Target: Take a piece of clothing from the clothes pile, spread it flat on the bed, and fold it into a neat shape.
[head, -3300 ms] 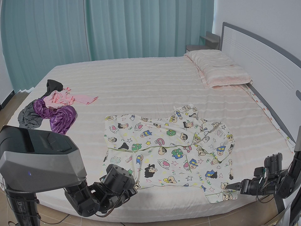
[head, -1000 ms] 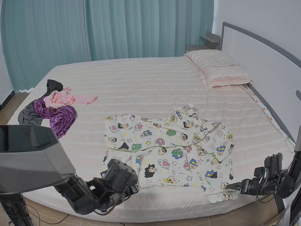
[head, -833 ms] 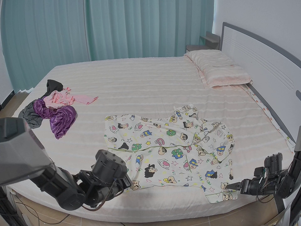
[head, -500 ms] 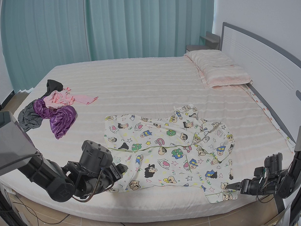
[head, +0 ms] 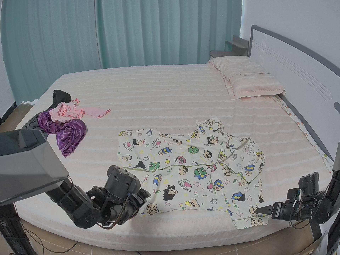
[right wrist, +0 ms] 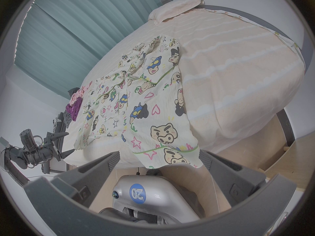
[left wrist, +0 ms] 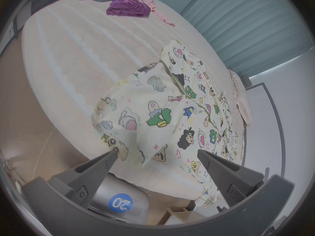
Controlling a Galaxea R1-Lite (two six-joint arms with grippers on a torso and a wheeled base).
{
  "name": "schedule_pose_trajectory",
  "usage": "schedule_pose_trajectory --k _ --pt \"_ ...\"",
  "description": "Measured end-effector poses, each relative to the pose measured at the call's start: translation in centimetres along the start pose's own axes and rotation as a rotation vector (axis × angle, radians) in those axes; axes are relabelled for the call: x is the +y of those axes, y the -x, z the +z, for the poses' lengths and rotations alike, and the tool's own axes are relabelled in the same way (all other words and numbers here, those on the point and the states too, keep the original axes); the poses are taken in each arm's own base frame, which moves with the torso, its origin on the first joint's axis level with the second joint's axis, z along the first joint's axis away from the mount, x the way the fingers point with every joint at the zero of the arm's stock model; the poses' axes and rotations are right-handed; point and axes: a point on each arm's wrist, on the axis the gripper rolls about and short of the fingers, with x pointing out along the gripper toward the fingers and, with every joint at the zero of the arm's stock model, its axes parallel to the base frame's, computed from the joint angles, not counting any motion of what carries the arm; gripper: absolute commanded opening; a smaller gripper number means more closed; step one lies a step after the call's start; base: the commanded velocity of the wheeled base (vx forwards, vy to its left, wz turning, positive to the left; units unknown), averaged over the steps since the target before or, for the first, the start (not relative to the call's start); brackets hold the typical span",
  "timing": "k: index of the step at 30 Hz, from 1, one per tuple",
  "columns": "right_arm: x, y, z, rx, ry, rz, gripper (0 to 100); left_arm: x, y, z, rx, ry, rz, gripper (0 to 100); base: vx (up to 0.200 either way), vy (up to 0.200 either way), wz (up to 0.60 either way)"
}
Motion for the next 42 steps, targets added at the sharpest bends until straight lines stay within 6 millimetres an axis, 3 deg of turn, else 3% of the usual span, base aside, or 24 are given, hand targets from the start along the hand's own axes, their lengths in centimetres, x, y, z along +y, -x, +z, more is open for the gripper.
schedule_pose_trajectory --k 7,36,37,42 --pt "0.0 0.0 0.0 0.001 0.000 0.000 100 -1.1 -0.7 0.0 -0.053 0.021 -0.071 100 0.000 0.000 0.00" --pt "0.0 0.0 0.0 0.001 0.000 0.000 100 -0.2 -3.2 -0.4 -0.104 0.033 -0.011 100 0.000 0.000 0.00" --pt "0.0 0.0 0.0 0.001 0.000 0.000 100 -0.1 -3.3 -0.3 -0.113 0.036 -0.014 0 0.000 0.000 0.00" --pt "0.0 0.0 0.0 0.003 0.000 0.000 100 0.0 -3.4 -0.3 -0.134 0.041 -0.017 0 0.000 0.000 0.00"
